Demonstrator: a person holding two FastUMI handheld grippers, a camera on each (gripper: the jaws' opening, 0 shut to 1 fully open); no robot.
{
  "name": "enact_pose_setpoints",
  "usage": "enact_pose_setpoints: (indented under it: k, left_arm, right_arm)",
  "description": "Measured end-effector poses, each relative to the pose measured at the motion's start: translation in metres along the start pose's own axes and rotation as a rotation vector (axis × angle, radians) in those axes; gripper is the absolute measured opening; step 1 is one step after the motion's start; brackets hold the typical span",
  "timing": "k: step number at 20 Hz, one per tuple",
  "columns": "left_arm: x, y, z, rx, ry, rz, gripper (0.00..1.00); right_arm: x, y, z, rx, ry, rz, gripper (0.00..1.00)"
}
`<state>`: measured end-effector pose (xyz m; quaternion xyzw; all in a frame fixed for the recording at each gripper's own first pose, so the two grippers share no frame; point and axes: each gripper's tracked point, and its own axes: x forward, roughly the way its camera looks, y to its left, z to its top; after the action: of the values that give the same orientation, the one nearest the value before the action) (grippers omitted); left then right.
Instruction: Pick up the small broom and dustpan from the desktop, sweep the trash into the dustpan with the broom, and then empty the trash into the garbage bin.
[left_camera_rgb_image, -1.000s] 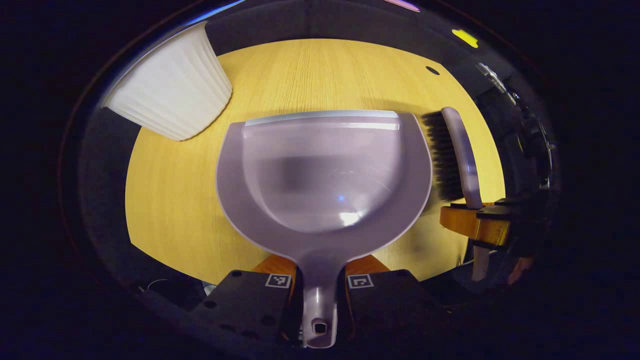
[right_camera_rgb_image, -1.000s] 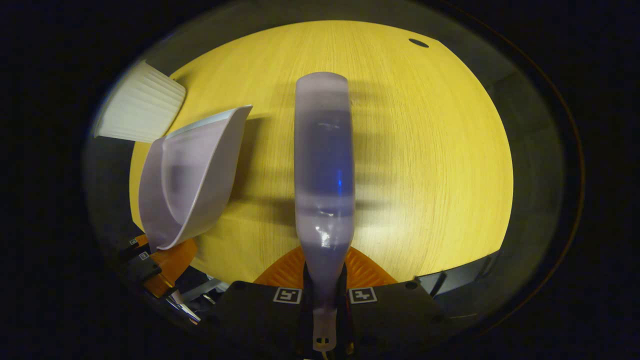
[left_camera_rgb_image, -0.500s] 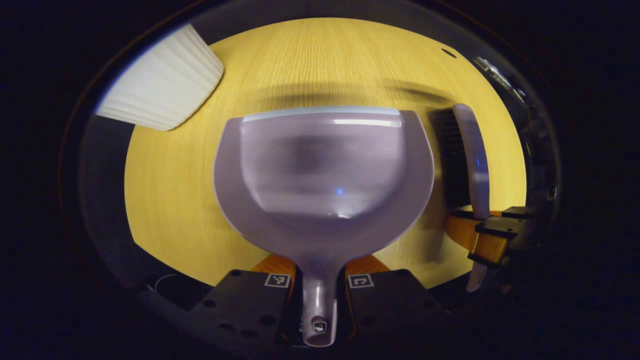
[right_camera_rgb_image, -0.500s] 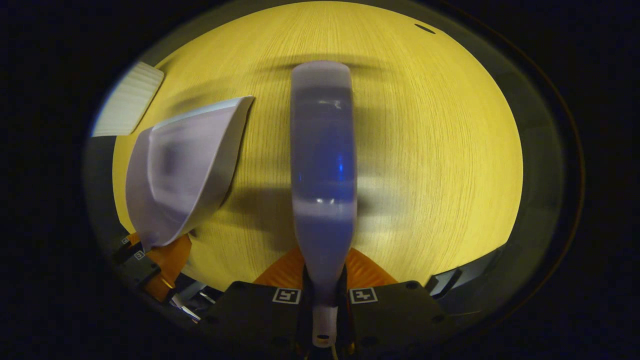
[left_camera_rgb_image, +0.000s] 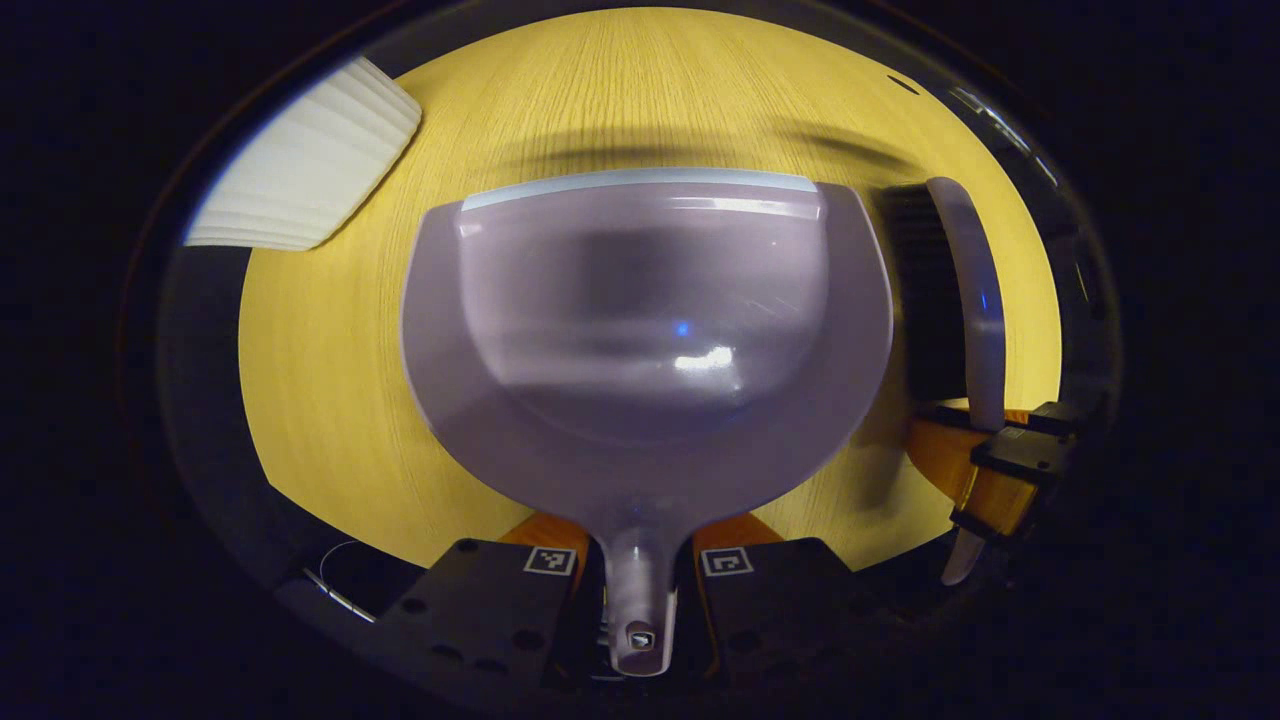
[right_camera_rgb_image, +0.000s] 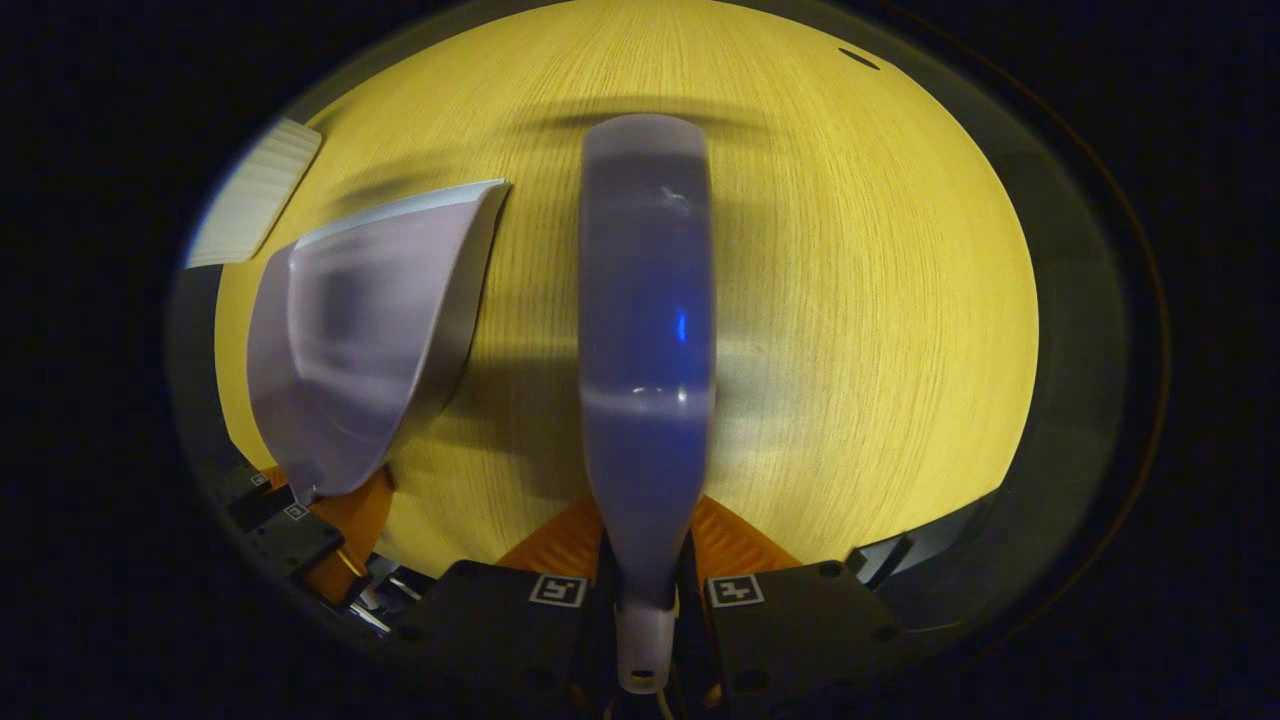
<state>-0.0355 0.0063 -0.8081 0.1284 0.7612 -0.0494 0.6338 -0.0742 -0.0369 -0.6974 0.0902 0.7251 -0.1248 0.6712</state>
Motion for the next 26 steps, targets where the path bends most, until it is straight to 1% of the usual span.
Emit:
enact_pose_setpoints:
  k: [1, 2, 3, 4, 5, 6, 7, 8, 9, 10, 11, 12, 13, 14, 15, 16, 18, 19, 20, 22, 25, 26]
  left_arm:
    - [0.001, 0.000, 0.000, -0.004, 0.000, -0.007, 0.31]
    - [0.001, -0.001, -0.001, -0.012, 0.001, -0.007, 0.31]
    - [0.001, -0.001, -0.004, -0.016, 0.006, -0.008, 0.32]
    - [0.001, -0.002, -0.007, -0.016, 0.018, -0.011, 0.34]
    - [0.001, -0.002, -0.011, -0.009, 0.039, -0.013, 0.41]
    - [0.002, -0.005, -0.017, 0.017, 0.063, -0.023, 0.43]
    - [0.002, -0.006, -0.021, 0.042, 0.075, -0.026, 0.55]
    - [-0.001, -0.005, -0.021, 0.050, 0.072, -0.005, 0.55]
    - [0.000, -0.004, -0.019, 0.047, 0.052, 0.005, 0.74]
    - [0.000, -0.005, -0.018, 0.039, 0.042, 0.007, 0.82]
    - [-0.002, -0.005, -0.019, 0.036, 0.038, 0.007, 0.83]
    - [-0.003, -0.006, -0.021, 0.035, 0.037, 0.008, 0.83]
    - [-0.006, -0.008, -0.024, 0.041, 0.040, 0.003, 0.84]
    - [-0.009, -0.011, -0.028, 0.057, 0.053, -0.008, 0.84]
    - [-0.012, -0.014, -0.032, 0.077, 0.057, -0.031, 0.84]
    - [-0.016, -0.014, -0.035, 0.082, 0.054, -0.032, 0.84]
    - [-0.029, -0.009, -0.035, 0.074, -0.004, -0.002, 0.84]
    - [-0.036, -0.008, -0.036, 0.068, -0.031, 0.004, 0.87]
    - [-0.047, -0.009, -0.039, 0.065, -0.057, 0.002, 0.84]
    - [-0.065, -0.011, -0.043, 0.083, -0.121, 0.005, 0.84]
    - [-0.098, -0.010, -0.045, 0.106, -0.280, 0.042, 0.84]
    - [-0.113, -0.011, -0.048, 0.103, -0.338, 0.041, 0.84]
  right_arm:
    - [0.002, 0.001, 0.001, -0.009, -0.001, -0.003, 0.32]
    - [0.001, 0.000, 0.000, -0.013, 0.003, -0.005, 0.35]
    - [0.002, -0.001, -0.001, -0.014, 0.003, -0.008, 0.37]
    - [0.001, -0.002, -0.002, -0.014, 0.000, -0.012, 0.35]
    - [0.001, -0.002, -0.003, -0.013, 0.000, -0.019, 0.39]
    - [0.000, -0.002, -0.004, -0.006, 0.004, -0.020, 0.40]
    - [0.001, -0.001, -0.006, -0.007, 0.006, -0.017, 0.41]
    - [0.000, -0.003, -0.007, -0.021, 0.008, -0.023, 0.45]
    - [-0.001, -0.005, -0.007, -0.020, 0.008, -0.024, 0.47]
    - [-0.002, -0.006, -0.009, -0.011, 0.008, -0.025, 0.61]
    - [-0.003, -0.007, -0.009, -0.005, 0.002, -0.022, 0.60]
    - [-0.005, -0.008, -0.008, -0.004, -0.004, -0.021, 0.80]
    - [-0.008, -0.007, -0.009, -0.004, -0.010, -0.016, 0.83]
    - [-0.011, -0.005, -0.010, -0.004, -0.015, -0.011, 0.92]
    - [-0.013, -0.004, -0.011, -0.004, -0.022, -0.002, 0.92]
    - [-0.018, -0.004, -0.012, -0.003, -0.027, 0.004, 0.97]
    - [-0.029, -0.004, -0.012, 0.002, -0.059, 0.019, 0.96]
    - [-0.035, -0.004, -0.011, 0.007, -0.077, 0.040, 0.97]
    - [-0.045, -0.005, -0.010, 0.018, -0.096, 0.056, 0.97]
    - [-0.069, -0.009, -0.003, 0.019, -0.166, 0.077, 0.97]
    - [-0.119, -0.012, 0.005, 0.000, -0.295, 0.099, 0.97]
    - [-0.137, -0.012, 0.006, -0.008, -0.340, 0.109, 0.97]
